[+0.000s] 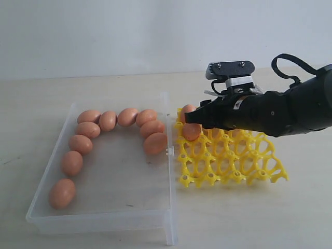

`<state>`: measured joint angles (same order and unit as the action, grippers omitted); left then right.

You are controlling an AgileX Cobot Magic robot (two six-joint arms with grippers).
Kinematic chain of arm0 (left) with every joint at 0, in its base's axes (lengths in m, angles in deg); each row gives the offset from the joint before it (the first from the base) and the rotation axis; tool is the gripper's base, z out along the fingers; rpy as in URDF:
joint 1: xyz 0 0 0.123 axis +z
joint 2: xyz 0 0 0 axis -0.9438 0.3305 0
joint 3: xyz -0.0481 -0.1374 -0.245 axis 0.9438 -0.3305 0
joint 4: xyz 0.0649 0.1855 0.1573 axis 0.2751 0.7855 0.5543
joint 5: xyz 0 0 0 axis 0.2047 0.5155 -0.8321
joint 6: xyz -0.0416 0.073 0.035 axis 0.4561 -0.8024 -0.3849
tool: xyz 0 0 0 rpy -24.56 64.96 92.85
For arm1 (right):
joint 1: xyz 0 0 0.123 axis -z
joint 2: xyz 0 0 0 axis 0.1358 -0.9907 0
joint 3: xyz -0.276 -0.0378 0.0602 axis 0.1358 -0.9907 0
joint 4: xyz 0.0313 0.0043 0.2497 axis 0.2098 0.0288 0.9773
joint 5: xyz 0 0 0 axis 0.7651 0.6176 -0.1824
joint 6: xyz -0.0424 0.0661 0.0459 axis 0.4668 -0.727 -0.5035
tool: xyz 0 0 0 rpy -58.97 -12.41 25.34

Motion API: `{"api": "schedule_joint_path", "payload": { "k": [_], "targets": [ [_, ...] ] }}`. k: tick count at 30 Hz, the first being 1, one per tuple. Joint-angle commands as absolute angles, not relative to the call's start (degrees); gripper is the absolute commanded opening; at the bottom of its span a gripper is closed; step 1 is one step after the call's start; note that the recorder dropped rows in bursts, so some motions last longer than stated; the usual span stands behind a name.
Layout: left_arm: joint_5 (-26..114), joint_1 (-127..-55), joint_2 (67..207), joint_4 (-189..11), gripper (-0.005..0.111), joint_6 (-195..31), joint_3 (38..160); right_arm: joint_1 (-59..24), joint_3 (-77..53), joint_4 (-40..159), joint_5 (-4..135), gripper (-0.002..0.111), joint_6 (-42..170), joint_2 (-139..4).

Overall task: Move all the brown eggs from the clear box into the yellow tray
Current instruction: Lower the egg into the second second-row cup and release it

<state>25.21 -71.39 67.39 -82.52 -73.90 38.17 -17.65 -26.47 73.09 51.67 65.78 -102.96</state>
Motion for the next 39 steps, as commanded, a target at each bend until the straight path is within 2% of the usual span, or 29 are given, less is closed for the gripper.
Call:
{"api": "schedule_joint_path", "payload": {
  "k": [1,18,39],
  "targets": [
    [26.00,-71.31,67.07,-82.68,0.000,-73.65,38.40,-16.76,-25.91,72.42,49.51,0.000,65.80,-103.77],
    [26.00,-71.31,67.07,-82.68,0.000,-73.65,38.40,-16.43,-25.91,72.42,45.63,0.000,65.28,-104.93],
    [26.00,-71.31,67.07,-82.68,0.000,-73.65,38.40,-16.43,-23.93,72.13,47.47,0.000,64.89,-106.46]
  ]
}}
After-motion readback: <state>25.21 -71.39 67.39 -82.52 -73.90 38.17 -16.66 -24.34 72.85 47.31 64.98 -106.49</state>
